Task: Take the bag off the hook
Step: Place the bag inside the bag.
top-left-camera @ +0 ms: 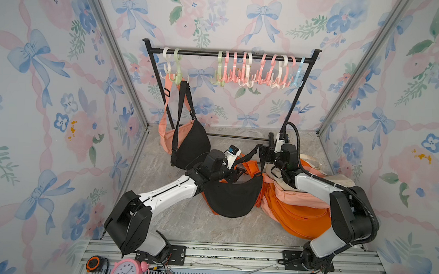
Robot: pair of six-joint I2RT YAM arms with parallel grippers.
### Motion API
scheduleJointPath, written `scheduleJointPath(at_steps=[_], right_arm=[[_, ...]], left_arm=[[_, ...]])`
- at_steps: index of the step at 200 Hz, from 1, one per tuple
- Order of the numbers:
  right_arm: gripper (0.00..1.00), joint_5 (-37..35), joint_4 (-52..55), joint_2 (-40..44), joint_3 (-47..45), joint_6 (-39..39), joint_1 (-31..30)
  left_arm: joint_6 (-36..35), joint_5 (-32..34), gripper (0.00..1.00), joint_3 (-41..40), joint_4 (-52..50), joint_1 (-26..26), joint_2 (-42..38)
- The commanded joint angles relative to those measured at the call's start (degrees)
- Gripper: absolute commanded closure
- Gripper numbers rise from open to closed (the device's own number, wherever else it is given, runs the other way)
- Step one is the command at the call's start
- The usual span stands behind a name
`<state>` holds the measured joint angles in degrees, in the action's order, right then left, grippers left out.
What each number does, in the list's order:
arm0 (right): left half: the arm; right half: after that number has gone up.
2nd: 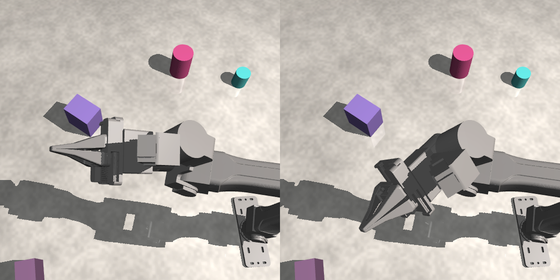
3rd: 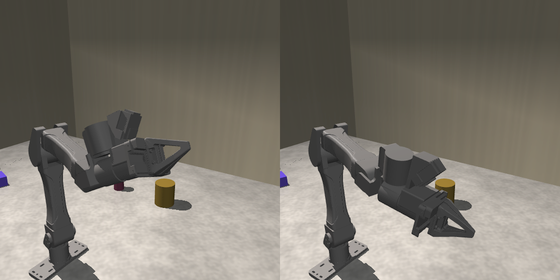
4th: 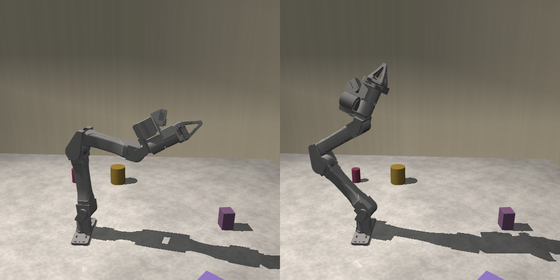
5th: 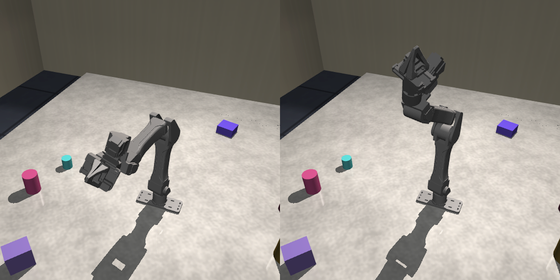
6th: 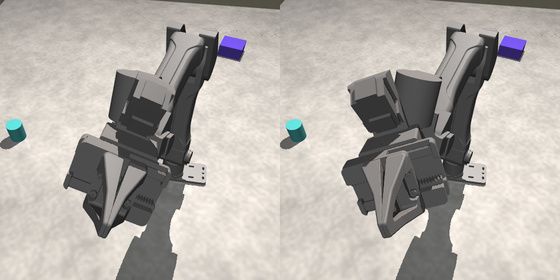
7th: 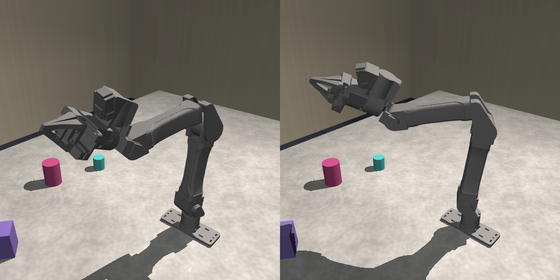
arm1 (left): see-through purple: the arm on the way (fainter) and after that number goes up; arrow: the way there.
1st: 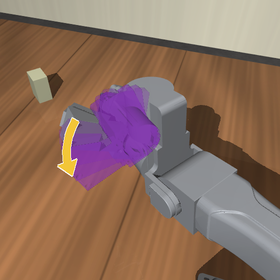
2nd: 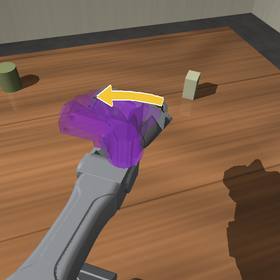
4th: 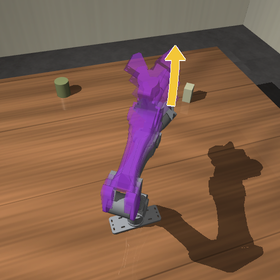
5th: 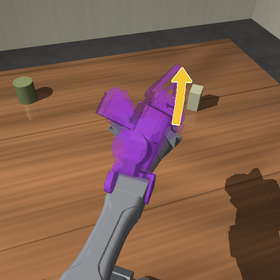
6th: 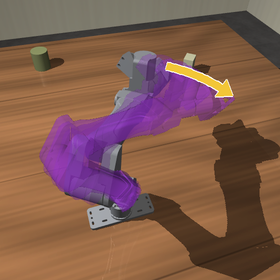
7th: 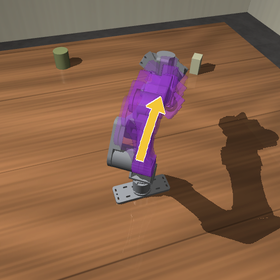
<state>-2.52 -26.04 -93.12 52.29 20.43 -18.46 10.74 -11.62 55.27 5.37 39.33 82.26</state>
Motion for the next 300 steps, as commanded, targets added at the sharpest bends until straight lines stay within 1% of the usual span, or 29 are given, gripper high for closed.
scheduleJointPath(at_steps=[1,18,36,55,72,86,108,139,155,173,191,217,231,250,273,300], right_arm=[[0.04,0.65,1.45,1.51,1.30,0.39,0.32],[0.00,1.18,2.42,2.36,1.40,0.24,0.27],[0.03,1.37,4.46,3.43,1.76,-0.14,0.26],[0.03,2.23,6.65,4.95,2.06,-0.17,0.18],[0.03,2.96,9.48,6.45,2.16,-0.12,0.02],[0.03,3.22,10.59,8.19,1.34,0.04,0.02],[0.03,3.92,13.74,10.81,1.35,-0.46,0.00],[0.03,4.21,16.09,12.18,2.45,-0.56,0.03],[0.03,4.11,16.86,12.09,3.34,-0.50,0.07],[0.03,4.23,17.68,11.58,4.49,-0.25,0.05],[0.03,4.63,18.02,11.13,5.63,0.09,0.13],[0.03,5.16,19.44,10.12,8.02,0.64,0.01],[0.03,5.48,19.47,9.90,8.74,0.84,0.00],[0.03,5.51,19.63,9.72,9.50,0.66,0.05],[0.03,5.13,19.83,9.45,9.85,0.65,0.11],[0.03,4.16,19.78,9.19,9.21,0.84,0.24]], left_arm=[[-1.34,0.95,0.40,1.53,-0.51,-0.44,-3.85],[-0.78,-0.59,0.39,2.50,-0.98,-1.17,-4.12],[0.16,-3.08,0.39,6.23,-6.00,-1.83,-2.03],[2.38,-6.69,0.39,9.40,-11.08,-2.78,1.28],[5.13,-7.66,0.39,9.89,-12.57,-3.91,3.29],[5.87,-8.85,0.39,9.77,-12.90,-4.64,3.82],[2.63,-15.93,0.40,10.17,-14.30,-4.79,3.45],[-4.11,-15.05,0.42,14.70,-24.52,-4.25,4.45],[-6.24,-12.16,0.43,17.23,-30.29,-4.30,4.99],[-7.47,-8.97,0.41,18.18,-34.85,-4.89,4.53],[-7.57,-6.69,0.39,18.30,-38.39,-5.66,3.46],[-8.25,-3.60,0.36,16.55,-41.81,-5.26,1.16],[-8.45,0.73,0.34,14.68,-42.45,-5.23,-0.74],[-8.41,8.18,0.32,12.99,-43.31,-5.58,-3.07],[-9.21,14.15,0.31,13.07,-46.56,-6.11,-3.08],[-8.27,22.01,0.31,12.37,-46.59,-6.50,-3.26]])
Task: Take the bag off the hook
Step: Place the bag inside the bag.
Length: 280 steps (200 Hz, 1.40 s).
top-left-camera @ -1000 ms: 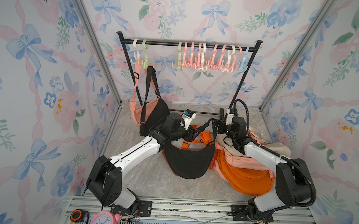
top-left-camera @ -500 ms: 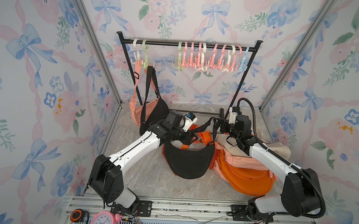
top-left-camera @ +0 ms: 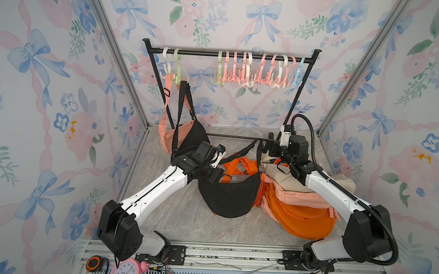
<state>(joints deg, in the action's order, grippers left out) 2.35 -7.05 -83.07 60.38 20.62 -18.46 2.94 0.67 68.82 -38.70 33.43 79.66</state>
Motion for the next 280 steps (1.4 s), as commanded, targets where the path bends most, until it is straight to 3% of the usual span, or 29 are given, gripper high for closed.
scheduleJointPath(at_steps=[1,34,54,91,115,141,184,231,280], right_arm=[[0.03,-0.74,0.75,-0.87,1.14,0.65,0.25],[0.03,-0.15,0.61,-1.68,0.51,1.14,2.00],[0.03,0.67,0.56,-2.48,0.86,1.76,2.88],[0.03,6.40,4.68,-6.21,4.84,0.79,2.64],[0.03,12.78,18.74,-14.10,14.80,-4.50,2.76],[0.03,19.14,31.39,-21.80,23.55,-6.87,4.04],[0.04,18.62,26.48,-19.87,21.86,-6.66,1.69],[0.04,17.29,10.95,-14.13,16.00,-9.23,-2.66],[0.03,16.44,0.65,-14.49,16.97,-9.43,-4.79]], left_arm=[[-0.38,10.07,0.31,-1.16,-2.52,-0.62,-0.70],[1.68,21.50,0.30,-0.92,-1.57,-0.91,-0.13],[3.31,23.85,0.29,-2.17,2.72,-0.91,-1.53],[4.35,14.92,0.28,-6.98,16.12,-0.71,-7.85],[4.53,8.09,0.28,-9.05,23.05,-0.57,-11.28],[4.84,8.51,0.28,-9.53,26.94,-0.47,-13.12],[5.44,18.80,0.29,-16.18,37.18,-0.51,-19.05],[1.72,27.64,0.31,-30.36,55.84,-1.42,-26.99],[-0.45,38.15,0.34,-40.69,71.54,-1.64,-27.04]])
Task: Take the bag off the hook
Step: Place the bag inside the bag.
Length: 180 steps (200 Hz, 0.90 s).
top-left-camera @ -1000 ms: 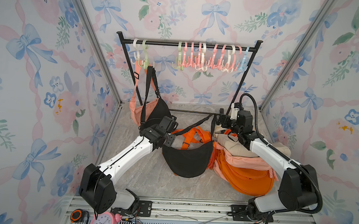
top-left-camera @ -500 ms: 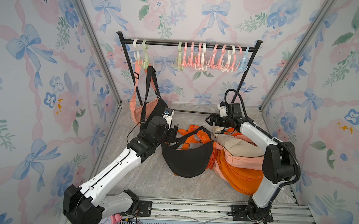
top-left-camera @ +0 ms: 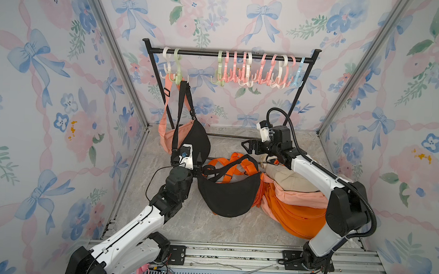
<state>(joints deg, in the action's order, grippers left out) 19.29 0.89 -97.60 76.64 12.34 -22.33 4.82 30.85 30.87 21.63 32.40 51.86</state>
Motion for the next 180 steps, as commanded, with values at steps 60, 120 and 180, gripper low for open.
scheduleJointPath(at_steps=[60,120,180], right_arm=[[0.04,2.99,-6.94,-8.16,12.95,-1.16,-3.11],[0.03,8.72,-7.95,-16.40,24.85,-0.84,-4.79],[0.01,11.60,-7.35,-22.99,34.79,-0.58,-7.74]], left_arm=[[-3.16,8.66,0.35,-2.73,22.31,-8.50,5.91],[-5.27,-6.15,0.38,-3.80,35.34,-17.10,11.15],[-0.47,-17.57,0.38,-2.81,40.84,-24.91,17.13]])
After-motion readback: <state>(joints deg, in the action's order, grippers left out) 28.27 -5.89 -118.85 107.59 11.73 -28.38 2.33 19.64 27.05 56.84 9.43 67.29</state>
